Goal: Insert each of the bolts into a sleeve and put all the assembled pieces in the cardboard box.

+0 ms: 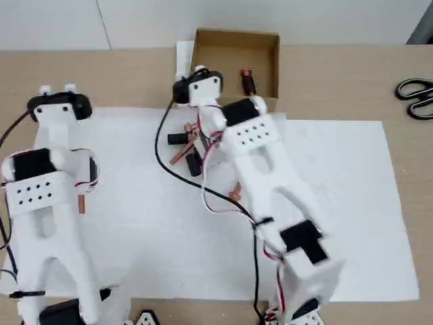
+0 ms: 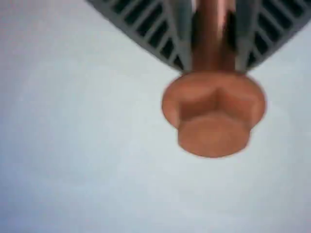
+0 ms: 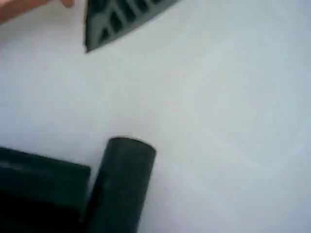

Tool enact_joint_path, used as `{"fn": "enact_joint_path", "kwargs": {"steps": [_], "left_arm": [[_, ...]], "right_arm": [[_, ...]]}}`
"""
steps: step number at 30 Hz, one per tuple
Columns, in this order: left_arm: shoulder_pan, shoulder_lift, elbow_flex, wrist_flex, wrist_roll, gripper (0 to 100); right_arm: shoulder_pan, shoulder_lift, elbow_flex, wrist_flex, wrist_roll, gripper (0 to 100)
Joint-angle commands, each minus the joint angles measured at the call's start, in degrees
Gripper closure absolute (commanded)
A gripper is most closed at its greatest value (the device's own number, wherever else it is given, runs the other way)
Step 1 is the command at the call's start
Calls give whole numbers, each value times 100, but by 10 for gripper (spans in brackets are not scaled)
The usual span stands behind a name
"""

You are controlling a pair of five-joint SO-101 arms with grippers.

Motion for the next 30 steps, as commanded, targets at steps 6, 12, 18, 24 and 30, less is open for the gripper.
{"fn": "enact_joint_path", "kwargs": {"steps": [6, 12, 18, 24, 30], "left_arm": [[-378, -246, 725, -818, 0, 994], [-378, -246, 743, -826, -9, 994], [-369, -246, 734, -826, -9, 994], [-352, -246, 725, -826, 0, 994], [-352, -246, 734, -826, 0, 994]], "right_arm": [[-620, 1534, -2620, 1024, -229, 725], [-875, 1912, -2681, 971, -396, 725], [-927, 2193, -2681, 936, -396, 725], [-1112, 2369, -2681, 804, -404, 725], [-1235, 2369, -2681, 734, -396, 726]]}}
